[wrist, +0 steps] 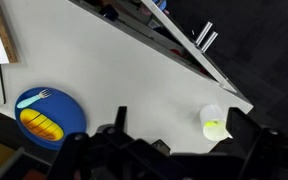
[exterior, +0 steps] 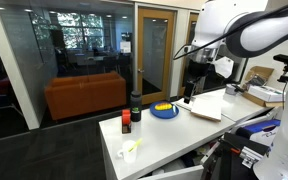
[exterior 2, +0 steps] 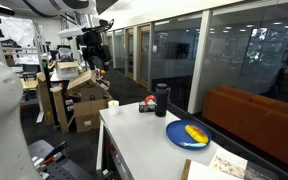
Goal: Take the yellow marker out of the cup and put it on the table
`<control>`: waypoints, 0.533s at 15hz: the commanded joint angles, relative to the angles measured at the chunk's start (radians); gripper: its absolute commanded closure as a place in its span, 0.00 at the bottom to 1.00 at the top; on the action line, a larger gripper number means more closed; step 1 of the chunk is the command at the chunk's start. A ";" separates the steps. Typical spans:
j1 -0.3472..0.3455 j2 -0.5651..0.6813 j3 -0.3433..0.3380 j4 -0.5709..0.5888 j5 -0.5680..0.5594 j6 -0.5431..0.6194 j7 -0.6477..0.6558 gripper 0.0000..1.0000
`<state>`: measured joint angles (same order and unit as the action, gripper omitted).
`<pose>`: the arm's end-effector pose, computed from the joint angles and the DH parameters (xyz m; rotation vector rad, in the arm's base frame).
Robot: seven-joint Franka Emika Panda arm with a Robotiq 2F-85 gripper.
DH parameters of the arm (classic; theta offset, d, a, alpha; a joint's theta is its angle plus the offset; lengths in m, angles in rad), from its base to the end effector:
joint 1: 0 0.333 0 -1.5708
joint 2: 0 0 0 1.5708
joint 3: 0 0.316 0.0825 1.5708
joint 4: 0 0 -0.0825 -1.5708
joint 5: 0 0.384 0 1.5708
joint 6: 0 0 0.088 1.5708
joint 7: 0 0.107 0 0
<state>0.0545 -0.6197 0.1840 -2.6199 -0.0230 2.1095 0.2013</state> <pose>0.3572 0.0862 0.4530 3.0319 0.0300 0.1885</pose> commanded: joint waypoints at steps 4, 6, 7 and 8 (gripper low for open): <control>0.016 0.033 -0.009 0.017 -0.018 0.035 -0.033 0.00; 0.012 0.087 0.003 0.046 -0.036 0.072 -0.030 0.00; 0.009 0.119 0.008 0.062 -0.045 0.098 -0.025 0.00; 0.010 0.147 0.010 0.078 -0.054 0.116 -0.025 0.00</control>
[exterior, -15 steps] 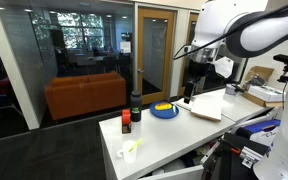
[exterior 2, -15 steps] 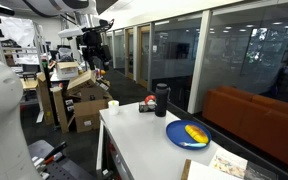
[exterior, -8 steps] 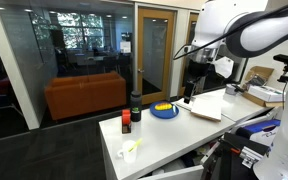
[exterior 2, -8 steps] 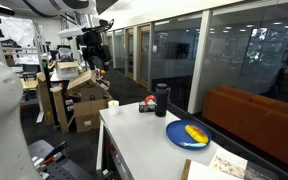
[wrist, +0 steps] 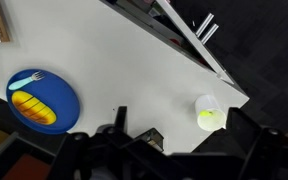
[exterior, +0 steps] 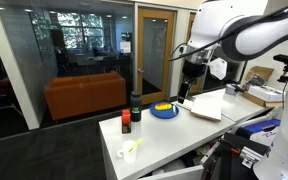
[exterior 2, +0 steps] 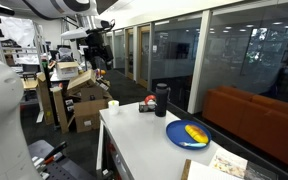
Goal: Take the yellow marker out of the cup and put it on the table
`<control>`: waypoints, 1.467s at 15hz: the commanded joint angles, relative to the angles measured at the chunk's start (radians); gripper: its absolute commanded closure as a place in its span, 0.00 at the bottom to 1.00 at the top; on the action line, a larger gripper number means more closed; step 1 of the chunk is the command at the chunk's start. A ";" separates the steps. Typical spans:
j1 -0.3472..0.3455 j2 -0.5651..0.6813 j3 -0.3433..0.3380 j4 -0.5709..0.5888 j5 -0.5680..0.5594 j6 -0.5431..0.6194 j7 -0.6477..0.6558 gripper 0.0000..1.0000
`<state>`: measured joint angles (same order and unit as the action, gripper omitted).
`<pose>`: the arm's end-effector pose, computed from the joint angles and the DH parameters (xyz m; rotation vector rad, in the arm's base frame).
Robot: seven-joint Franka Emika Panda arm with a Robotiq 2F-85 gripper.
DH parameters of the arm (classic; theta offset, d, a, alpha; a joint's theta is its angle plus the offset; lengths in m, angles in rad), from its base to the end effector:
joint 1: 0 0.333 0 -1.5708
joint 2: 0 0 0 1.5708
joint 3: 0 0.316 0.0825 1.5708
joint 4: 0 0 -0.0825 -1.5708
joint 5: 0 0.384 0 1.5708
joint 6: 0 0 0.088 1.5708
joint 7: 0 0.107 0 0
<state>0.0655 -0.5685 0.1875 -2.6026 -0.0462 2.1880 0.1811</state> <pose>0.3723 0.0952 0.4502 3.0208 0.1123 0.2575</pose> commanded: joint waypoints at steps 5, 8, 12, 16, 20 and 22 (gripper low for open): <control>0.011 0.259 0.021 0.158 -0.083 0.124 -0.014 0.00; 0.032 0.357 0.027 0.237 -0.117 0.112 -0.037 0.00; 0.063 0.482 0.040 0.353 -0.189 0.053 -0.064 0.00; 0.105 0.586 0.048 0.452 -0.277 -0.009 -0.057 0.00; 0.149 0.693 0.041 0.550 -0.340 -0.082 -0.056 0.00; 0.161 0.756 0.033 0.605 -0.359 -0.128 -0.071 0.00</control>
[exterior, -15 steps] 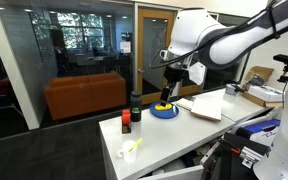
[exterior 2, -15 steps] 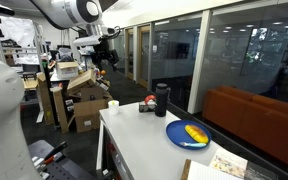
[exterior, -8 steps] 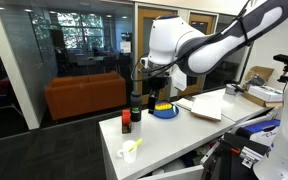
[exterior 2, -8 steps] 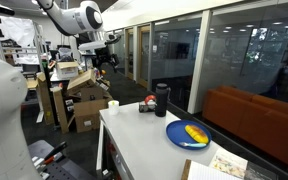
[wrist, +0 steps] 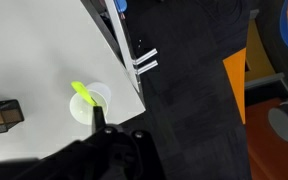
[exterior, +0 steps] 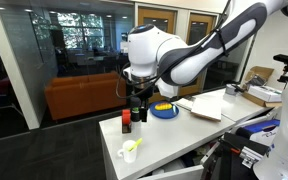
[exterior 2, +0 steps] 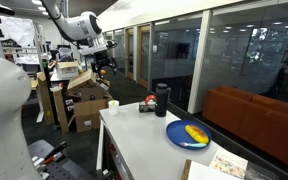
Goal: Take the yellow marker out of the cup and put it on the table
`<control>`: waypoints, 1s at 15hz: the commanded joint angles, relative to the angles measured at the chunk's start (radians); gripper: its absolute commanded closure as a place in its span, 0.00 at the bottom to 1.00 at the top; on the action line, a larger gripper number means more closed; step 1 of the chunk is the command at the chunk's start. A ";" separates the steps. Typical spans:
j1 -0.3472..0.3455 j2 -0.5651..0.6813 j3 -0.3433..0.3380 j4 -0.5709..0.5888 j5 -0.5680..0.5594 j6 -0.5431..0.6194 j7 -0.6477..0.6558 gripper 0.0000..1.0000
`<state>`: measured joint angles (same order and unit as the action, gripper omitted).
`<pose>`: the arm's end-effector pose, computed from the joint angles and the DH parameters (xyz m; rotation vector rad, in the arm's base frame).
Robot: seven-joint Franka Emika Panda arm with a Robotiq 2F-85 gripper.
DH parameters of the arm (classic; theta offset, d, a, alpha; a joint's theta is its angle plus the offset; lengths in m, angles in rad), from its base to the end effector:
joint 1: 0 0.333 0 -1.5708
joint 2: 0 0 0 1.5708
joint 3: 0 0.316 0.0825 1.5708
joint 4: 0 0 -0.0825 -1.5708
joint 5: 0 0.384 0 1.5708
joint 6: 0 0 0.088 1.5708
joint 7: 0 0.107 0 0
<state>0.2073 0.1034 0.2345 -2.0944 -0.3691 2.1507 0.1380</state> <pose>0.5119 0.2238 0.3727 2.7673 0.7265 0.0581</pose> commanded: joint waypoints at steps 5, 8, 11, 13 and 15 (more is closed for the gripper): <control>0.033 0.227 -0.040 0.241 -0.048 -0.215 -0.120 0.00; 0.042 0.299 -0.043 0.321 -0.043 -0.285 -0.204 0.00; 0.055 0.363 -0.048 0.383 -0.045 -0.345 -0.257 0.00; 0.062 0.401 -0.054 0.414 -0.049 -0.370 -0.277 0.00; 0.064 0.434 -0.061 0.440 -0.048 -0.383 -0.301 0.00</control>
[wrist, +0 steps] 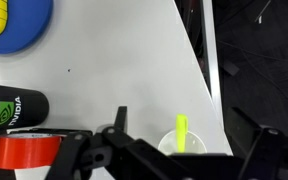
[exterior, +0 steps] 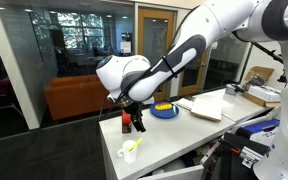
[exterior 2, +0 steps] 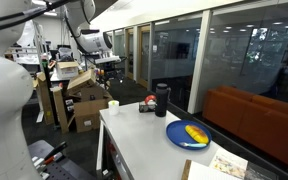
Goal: Take the yellow marker out of the cup and put it on the table
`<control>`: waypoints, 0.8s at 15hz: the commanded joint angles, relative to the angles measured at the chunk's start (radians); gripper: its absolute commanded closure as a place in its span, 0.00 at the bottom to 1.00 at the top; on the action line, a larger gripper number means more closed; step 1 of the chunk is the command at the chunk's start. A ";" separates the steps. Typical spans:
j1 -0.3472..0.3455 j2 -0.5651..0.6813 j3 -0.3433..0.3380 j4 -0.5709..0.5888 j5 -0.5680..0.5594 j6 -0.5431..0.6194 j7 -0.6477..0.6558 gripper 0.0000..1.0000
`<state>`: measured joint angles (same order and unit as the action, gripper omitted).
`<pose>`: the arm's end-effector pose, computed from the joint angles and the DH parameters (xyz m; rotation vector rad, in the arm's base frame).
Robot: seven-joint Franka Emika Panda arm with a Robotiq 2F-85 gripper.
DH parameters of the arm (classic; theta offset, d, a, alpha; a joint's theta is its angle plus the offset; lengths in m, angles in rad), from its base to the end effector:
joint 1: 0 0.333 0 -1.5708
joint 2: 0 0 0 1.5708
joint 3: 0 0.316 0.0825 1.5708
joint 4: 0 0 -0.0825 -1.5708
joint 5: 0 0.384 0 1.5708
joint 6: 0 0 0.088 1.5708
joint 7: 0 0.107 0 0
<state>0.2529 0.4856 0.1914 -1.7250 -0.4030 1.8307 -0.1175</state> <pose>0.5805 0.2307 0.2862 2.5945 0.9974 -0.4403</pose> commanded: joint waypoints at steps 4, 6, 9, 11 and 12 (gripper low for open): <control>0.020 0.106 -0.027 0.112 -0.012 -0.076 -0.085 0.00; 0.020 0.132 -0.028 0.129 -0.009 -0.080 -0.104 0.00; 0.021 0.165 -0.027 0.148 -0.006 -0.081 -0.124 0.00; 0.023 0.185 -0.028 0.156 -0.006 -0.080 -0.134 0.00; 0.024 0.195 -0.028 0.161 -0.006 -0.080 -0.139 0.00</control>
<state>0.2608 0.6422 0.1745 -1.6189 -0.4031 1.7973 -0.2238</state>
